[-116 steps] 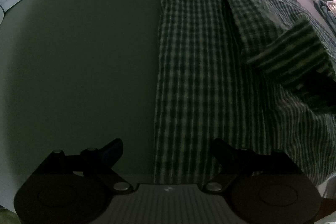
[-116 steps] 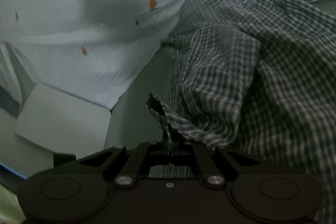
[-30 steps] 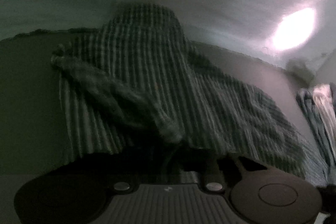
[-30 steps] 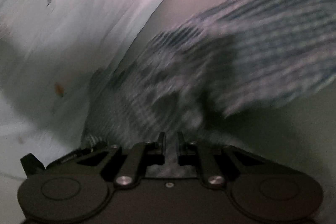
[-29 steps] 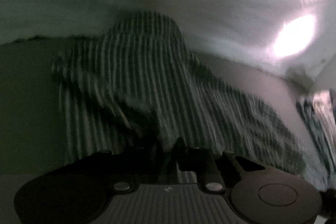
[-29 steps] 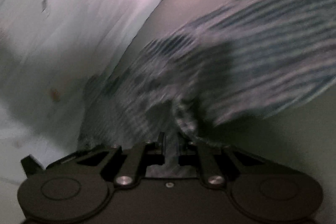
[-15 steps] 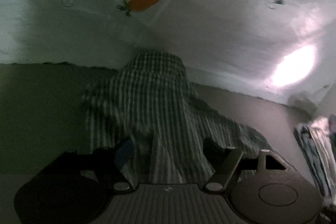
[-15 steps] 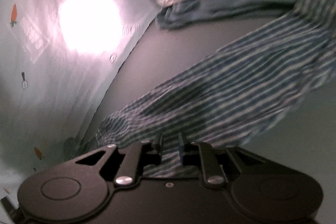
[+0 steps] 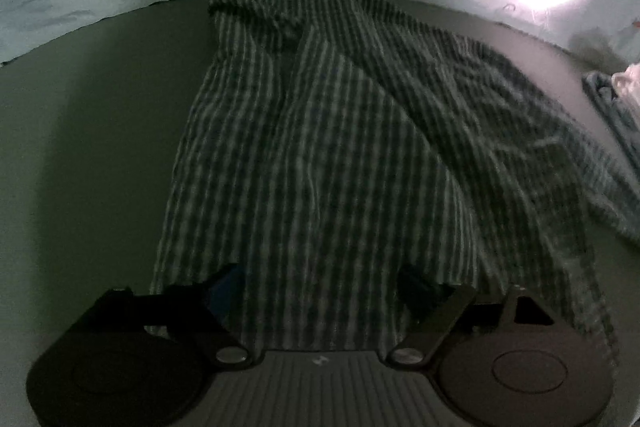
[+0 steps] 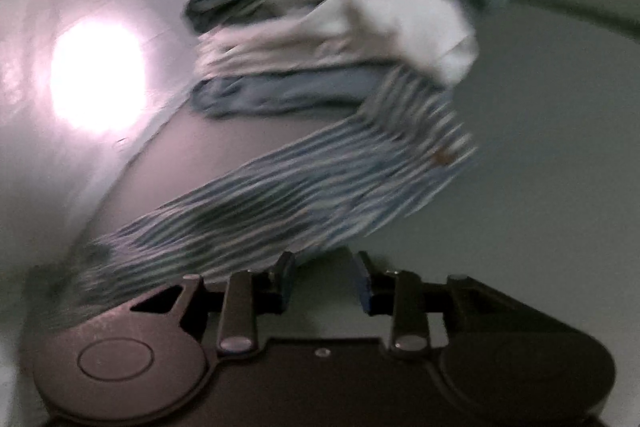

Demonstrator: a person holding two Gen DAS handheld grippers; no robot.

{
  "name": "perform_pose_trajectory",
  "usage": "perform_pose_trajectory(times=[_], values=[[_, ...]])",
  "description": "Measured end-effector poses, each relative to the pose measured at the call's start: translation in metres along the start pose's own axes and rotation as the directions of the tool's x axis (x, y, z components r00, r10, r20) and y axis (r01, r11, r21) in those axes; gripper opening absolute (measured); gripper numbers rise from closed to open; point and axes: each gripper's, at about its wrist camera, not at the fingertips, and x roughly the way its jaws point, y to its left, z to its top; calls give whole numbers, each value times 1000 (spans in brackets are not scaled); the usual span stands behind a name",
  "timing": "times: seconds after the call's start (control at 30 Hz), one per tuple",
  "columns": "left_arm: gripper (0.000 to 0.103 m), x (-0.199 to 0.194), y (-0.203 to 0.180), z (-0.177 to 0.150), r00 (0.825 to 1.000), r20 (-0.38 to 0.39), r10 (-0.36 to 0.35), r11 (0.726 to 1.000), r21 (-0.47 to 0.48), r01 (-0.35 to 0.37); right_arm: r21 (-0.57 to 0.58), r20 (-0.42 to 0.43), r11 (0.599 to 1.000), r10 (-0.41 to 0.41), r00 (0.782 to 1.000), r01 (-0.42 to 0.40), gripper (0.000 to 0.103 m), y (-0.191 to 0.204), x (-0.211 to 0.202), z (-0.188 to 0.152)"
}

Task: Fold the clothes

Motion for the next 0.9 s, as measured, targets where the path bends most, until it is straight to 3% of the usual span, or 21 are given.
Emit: perform_pose_trajectory(times=[0.23, 0.27, 0.33, 0.4, 0.47, 0.53, 0.6, 0.67, 0.77, 0.83, 0.9], values=[[94, 4, -6, -29, 996, -34, 78, 997, -12, -78, -66, 46, 991, -117, 992, 120, 41, -23, 24, 27], [96, 6, -5, -33, 996, -41, 85, 996, -24, -86, -72, 50, 990, -120, 991, 124, 44, -24, 27, 29], [97, 9, -1, -39, 993, -61, 97, 994, -49, -100, -89, 58, 988, -122, 991, 127, 60, -21, 33, 32], [101, 12, 3, -44, 991, -78, 106, 991, -67, -112, -102, 66, 986, -129, 989, 136, 67, -16, 38, 34], [103, 12, 6, -47, 991, -75, 108, 991, -69, -113, -95, 79, 985, -134, 988, 141, 61, -10, 41, 35], [103, 13, 8, -47, 991, -78, 106, 992, -65, -111, -86, 82, 987, -130, 988, 137, 35, -6, 44, 36], [103, 13, 9, -46, 991, -82, 101, 993, -55, -106, -74, 63, 990, -115, 991, 120, 27, -3, 46, 38], [103, 13, 10, -46, 992, -85, 95, 994, -38, -98, -12, 19, 999, -45, 999, 45, 20, -3, 45, 40], [103, 13, 13, -44, 993, -93, 78, 997, -13, -80, 136, -42, 986, 101, 994, -94, 18, -3, 45, 38], [103, 13, 15, -42, 992, -104, 68, 998, -4, -68, 307, -64, 927, 245, 967, -215, 18, 2, 46, 26], [103, 12, 19, -39, 992, -114, 47, 999, 6, -46, 455, -76, 830, 396, 915, -322, 18, 17, 50, 9]])
